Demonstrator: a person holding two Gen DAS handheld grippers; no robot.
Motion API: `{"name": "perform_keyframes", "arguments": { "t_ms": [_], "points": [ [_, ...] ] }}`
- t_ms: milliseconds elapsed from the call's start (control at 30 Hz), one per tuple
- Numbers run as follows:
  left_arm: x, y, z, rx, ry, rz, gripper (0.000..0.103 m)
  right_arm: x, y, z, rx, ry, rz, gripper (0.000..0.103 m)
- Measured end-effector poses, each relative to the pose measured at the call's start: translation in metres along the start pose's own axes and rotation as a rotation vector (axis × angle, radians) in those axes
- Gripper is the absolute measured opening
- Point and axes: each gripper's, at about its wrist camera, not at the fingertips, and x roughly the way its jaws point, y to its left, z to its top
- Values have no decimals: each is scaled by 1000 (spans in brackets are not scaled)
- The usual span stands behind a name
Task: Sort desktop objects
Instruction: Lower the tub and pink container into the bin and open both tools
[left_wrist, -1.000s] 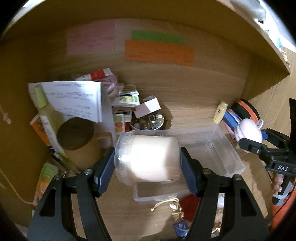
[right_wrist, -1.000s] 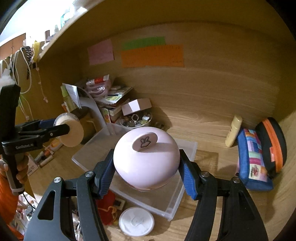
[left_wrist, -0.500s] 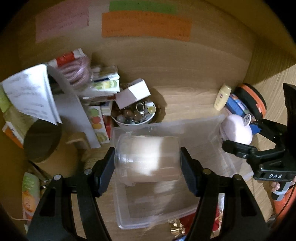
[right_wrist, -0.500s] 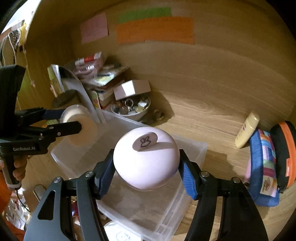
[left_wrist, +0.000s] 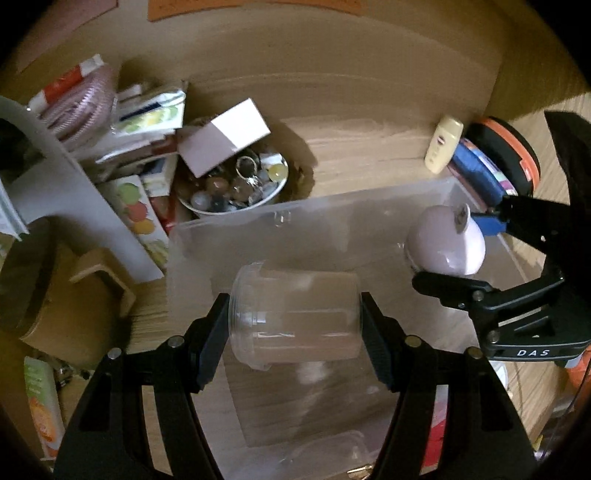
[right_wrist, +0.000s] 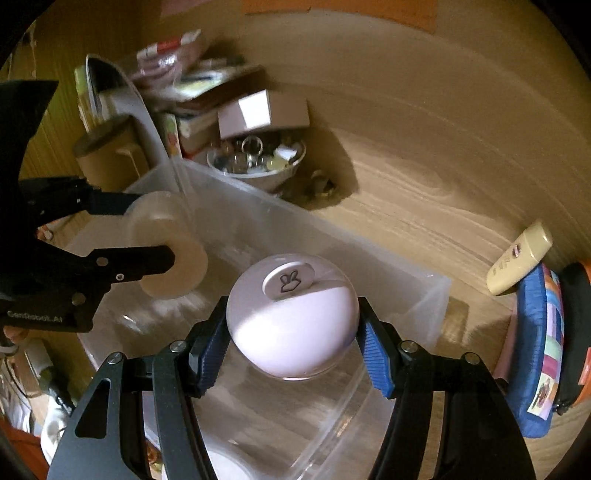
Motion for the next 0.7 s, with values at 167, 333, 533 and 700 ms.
{"name": "perform_keyframes", "arguments": {
  "t_ms": [167,333,533,700],
  "points": [
    [4,-4,-1,27,12,0,66,11,7,2,-56,77,-28,60],
    [6,-6,1,38,20,9,67,22,13,3,-101,158,-49,60],
    [8,-9,3,63,24,28,67,28,15,3,-121,212,-67,60],
    [15,-11,2,76,56,18,67,29,14,3,-120,237,-76,60]
  ]
}}
